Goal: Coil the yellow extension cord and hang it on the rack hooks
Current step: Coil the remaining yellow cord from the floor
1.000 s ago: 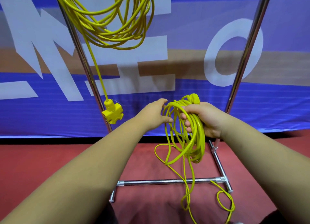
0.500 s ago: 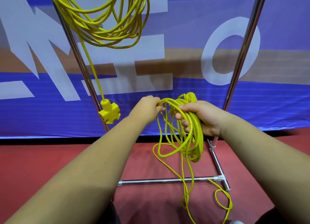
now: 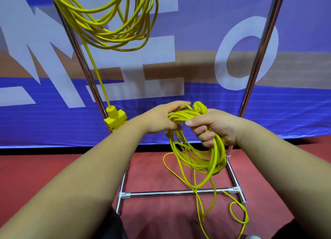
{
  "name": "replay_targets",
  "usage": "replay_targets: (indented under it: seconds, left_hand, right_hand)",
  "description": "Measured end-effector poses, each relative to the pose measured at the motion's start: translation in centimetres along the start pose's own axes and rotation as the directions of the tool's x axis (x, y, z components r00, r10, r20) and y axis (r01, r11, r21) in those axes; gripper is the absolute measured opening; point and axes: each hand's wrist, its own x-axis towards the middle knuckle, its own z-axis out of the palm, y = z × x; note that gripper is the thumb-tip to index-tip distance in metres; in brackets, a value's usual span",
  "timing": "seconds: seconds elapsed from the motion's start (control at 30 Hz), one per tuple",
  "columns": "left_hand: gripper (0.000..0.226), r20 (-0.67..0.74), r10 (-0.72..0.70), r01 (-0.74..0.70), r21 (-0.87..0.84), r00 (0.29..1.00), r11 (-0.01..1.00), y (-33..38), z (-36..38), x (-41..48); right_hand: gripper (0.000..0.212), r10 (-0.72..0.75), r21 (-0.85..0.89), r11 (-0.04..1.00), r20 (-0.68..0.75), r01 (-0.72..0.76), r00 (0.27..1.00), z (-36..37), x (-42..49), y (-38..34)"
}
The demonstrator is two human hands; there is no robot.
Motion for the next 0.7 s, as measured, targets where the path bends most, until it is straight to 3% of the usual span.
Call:
replay_targets:
  seconds: [0.1, 0.17, 0.27, 0.4, 0.5, 0.6, 0.7]
  left_hand:
    - [0.032, -0.018, -0.006, 0.008, 0.101, 1.0, 0.995, 0.0, 0.2, -0.1]
    - [0.02, -0.035, -0.004, 0.008, 0.117, 0.999, 0.993, -0.1, 0.4, -0.1]
    - [0.018, -0.096, -0.011, 0.022, 0.109, 0.995, 0.994, -0.1, 0.3, 0.3]
    - [0.018, -0.263, -0.041, 0.068, 0.095, 0.964, 0.993, -0.1, 0.5, 0.8]
    - [0.027, -0.345, -0.144, 0.125, -0.076, 0.928, 0.989, -0.2, 1.5, 0.9]
    - [0.046, -0.178, -0.352, 0.31, -0.224, 0.919, 0.924, -1.3, 2.4, 0.5]
    - [0.058, 0.086, -0.543, 0.548, -0.198, 0.836, 0.813, -3.5, 3.7, -0.7]
  right_hand:
    - [0.014, 0.045, -0.083, 0.996, 0.005, -0.044, 0.999, 0.1, 0.1, 0.1]
    - [0.014, 0.059, -0.13, 0.99, -0.01, -0.06, 0.998, 0.0, 0.2, 0.2]
    - [0.012, 0.019, -0.199, 0.98, -0.045, -0.028, 0.999, -0.2, -0.1, 0.1]
    - [0.022, -0.11, -0.301, 0.953, -0.204, 0.045, 0.973, 0.1, 0.4, -0.3]
    - [0.02, -0.218, -0.339, 0.935, -0.302, 0.109, 0.928, 0.4, 1.0, -0.5]
    - [0.021, -0.263, -0.343, 0.931, -0.391, 0.126, 0.882, -0.2, 1.0, -0.5]
    - [0.023, -0.307, -0.339, 0.928, -0.471, 0.151, 0.827, -1.1, 0.9, -0.9]
